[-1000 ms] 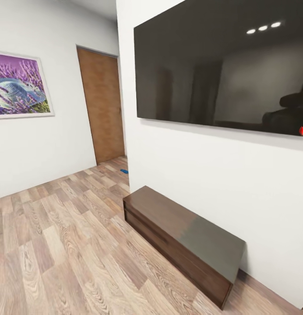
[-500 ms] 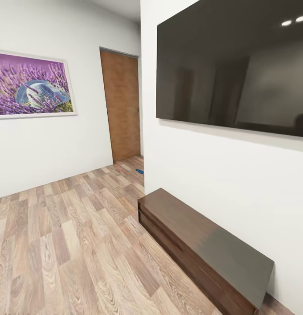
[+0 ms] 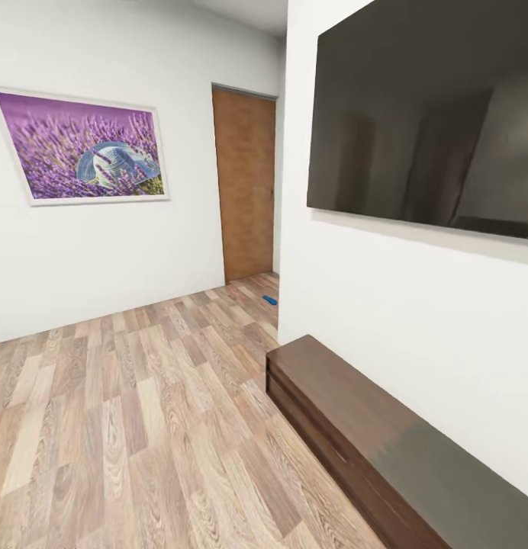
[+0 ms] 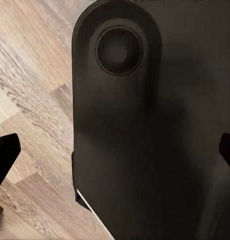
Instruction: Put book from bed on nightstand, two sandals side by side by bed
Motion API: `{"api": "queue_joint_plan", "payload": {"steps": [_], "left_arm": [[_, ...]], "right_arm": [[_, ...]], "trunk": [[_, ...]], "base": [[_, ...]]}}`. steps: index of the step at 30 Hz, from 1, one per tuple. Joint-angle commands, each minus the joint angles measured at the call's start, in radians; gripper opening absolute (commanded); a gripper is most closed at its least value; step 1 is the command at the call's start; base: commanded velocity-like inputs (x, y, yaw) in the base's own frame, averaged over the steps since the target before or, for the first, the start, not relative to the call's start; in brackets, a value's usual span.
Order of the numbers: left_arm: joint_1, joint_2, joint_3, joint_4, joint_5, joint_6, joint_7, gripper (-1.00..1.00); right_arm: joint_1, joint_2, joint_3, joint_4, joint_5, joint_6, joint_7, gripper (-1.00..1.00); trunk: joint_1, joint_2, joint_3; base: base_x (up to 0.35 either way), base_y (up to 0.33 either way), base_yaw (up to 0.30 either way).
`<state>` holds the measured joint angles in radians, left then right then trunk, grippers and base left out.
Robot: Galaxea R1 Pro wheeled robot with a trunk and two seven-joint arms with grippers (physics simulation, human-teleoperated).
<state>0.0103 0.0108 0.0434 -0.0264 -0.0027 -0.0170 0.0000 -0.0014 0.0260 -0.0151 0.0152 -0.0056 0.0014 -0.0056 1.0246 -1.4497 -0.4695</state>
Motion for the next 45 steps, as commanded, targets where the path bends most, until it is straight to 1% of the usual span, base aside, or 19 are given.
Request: {"api": "queue_joint_plan", "payload": {"steps": [1, 29, 45], "left_arm": [[0.000, 0.000, 0.004, -0.001, 0.000, -0.001, 0.000, 1.00], [0.000, 0.000, 0.004, -0.001, 0.000, -0.001, 0.000, 1.00], [0.000, 0.000, 0.004, -0.001, 0.000, -0.001, -0.001, 1.00]], "right_arm": [[0.000, 0.000, -0.001, 0.000, -0.001, 0.000, -0.001, 1.00], [0.000, 0.000, -0.002, 0.000, -0.001, 0.000, -0.001, 1.00], [0.000, 0.000, -0.001, 0.000, -0.001, 0.000, -0.001, 1.00]], "trunk": [[0.000, 0.000, -0.001], [0.000, 0.000, -0.001], [0.000, 0.000, -0.001]], "base": [[0.174, 0.000, 0.253], [0.180, -0.002, 0.253], [0.184, -0.096, 0.247]]}}
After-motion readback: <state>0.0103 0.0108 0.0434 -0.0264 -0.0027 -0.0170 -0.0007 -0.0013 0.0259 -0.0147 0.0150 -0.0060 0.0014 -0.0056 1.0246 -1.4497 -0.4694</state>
